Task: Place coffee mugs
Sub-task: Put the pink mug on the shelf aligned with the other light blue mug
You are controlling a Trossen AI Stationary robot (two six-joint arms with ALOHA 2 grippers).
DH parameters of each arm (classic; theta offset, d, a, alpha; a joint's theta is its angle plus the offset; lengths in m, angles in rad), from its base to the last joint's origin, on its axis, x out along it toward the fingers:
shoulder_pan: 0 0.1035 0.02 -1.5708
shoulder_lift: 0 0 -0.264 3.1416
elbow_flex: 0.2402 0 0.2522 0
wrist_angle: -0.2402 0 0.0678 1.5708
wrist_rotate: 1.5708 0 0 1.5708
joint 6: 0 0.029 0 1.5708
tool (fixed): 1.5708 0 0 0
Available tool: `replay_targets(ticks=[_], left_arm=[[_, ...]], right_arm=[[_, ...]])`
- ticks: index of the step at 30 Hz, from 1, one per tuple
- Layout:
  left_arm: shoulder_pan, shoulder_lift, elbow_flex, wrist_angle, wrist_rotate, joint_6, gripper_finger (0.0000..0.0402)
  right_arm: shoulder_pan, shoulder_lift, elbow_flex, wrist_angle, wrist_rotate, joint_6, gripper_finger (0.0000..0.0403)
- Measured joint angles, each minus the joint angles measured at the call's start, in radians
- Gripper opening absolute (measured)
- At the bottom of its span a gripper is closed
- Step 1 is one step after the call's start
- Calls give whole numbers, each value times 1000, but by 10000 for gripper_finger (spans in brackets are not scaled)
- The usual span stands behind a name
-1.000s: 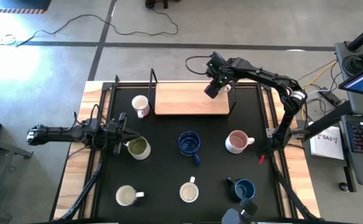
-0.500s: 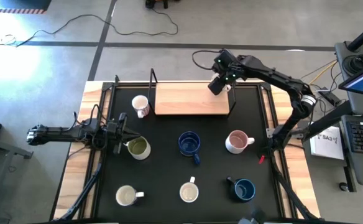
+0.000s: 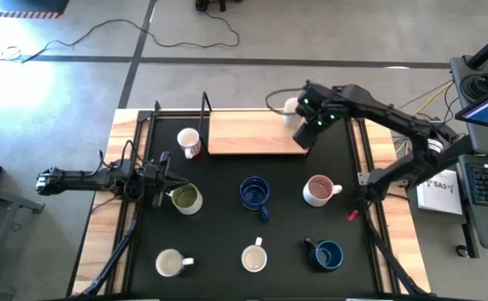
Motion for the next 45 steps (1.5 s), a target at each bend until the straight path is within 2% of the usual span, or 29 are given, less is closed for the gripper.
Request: replay_targets(ticks=[4, 13, 23, 34, 42, 45], left_arm=[[0, 0, 0, 0, 0, 0, 0], [0, 0, 0, 0, 0, 0, 0], [0, 0, 0, 0, 0, 0, 0], [0, 0, 0, 0, 0, 0, 0], [0, 0, 0, 0, 0, 0, 0], [0, 0, 0, 0, 0, 0, 0]], right_arm=[[81, -24, -34, -75, 5, 73, 76], [338, -80, -153, -289, -2, 248, 104], [599, -152, -359, -287, -5, 379, 105], [636, -154, -558, -174, 9, 313, 105], [634, -160, -594, -132, 110, 252, 105], [634, -160, -604, -87, 112, 220, 105]])
